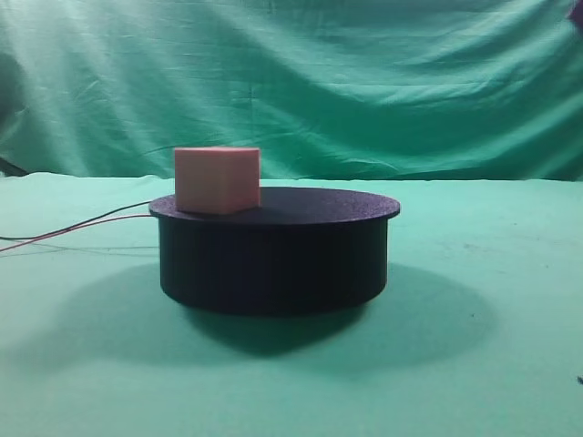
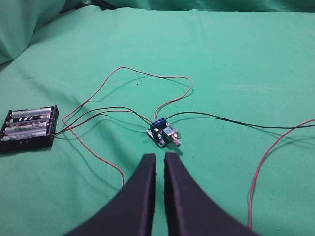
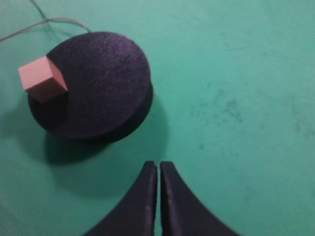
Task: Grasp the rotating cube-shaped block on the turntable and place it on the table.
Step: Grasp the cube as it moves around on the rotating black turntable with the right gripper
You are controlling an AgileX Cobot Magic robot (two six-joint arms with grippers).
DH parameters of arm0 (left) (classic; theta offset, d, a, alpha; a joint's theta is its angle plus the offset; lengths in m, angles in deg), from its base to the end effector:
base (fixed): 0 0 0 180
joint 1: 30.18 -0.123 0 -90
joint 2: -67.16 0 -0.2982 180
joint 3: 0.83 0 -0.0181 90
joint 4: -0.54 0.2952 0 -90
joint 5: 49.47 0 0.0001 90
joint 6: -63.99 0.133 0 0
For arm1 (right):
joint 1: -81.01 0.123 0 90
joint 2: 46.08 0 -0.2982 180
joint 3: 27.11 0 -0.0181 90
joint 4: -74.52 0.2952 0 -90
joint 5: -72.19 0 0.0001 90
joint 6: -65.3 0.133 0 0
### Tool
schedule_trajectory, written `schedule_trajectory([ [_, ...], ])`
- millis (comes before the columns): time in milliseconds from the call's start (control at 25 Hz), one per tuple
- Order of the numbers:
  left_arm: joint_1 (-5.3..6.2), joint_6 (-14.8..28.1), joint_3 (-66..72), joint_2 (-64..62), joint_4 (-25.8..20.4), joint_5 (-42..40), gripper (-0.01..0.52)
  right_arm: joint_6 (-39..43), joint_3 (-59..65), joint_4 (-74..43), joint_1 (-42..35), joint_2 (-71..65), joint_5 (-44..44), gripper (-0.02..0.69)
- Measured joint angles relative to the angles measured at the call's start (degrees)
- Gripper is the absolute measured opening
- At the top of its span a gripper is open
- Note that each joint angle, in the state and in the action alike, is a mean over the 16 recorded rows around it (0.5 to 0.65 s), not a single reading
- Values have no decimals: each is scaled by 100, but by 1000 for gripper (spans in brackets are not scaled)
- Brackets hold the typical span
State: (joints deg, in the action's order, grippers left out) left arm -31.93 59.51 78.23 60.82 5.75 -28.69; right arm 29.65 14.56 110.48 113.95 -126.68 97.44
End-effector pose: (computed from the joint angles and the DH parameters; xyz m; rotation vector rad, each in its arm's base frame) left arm 0.1239 0.0081 0.1607 -0.0444 1.8515 0.0559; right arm 0.2233 0.1844 0.1718 -0.8715 2.3833 0.5338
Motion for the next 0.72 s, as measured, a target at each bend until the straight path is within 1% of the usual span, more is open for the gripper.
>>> schedule_trajectory([
  [240,0,0,0,0,0,0,0,-28,-585,82,116,-539,195,523],
  [360,0,0,0,0,0,0,0,-70,-783,128,121,-623,322,605],
  [480,0,0,0,0,0,0,0,-149,-916,172,124,-680,446,642],
  [720,0,0,0,0,0,0,0,-538,-1006,347,131,-978,531,636],
])
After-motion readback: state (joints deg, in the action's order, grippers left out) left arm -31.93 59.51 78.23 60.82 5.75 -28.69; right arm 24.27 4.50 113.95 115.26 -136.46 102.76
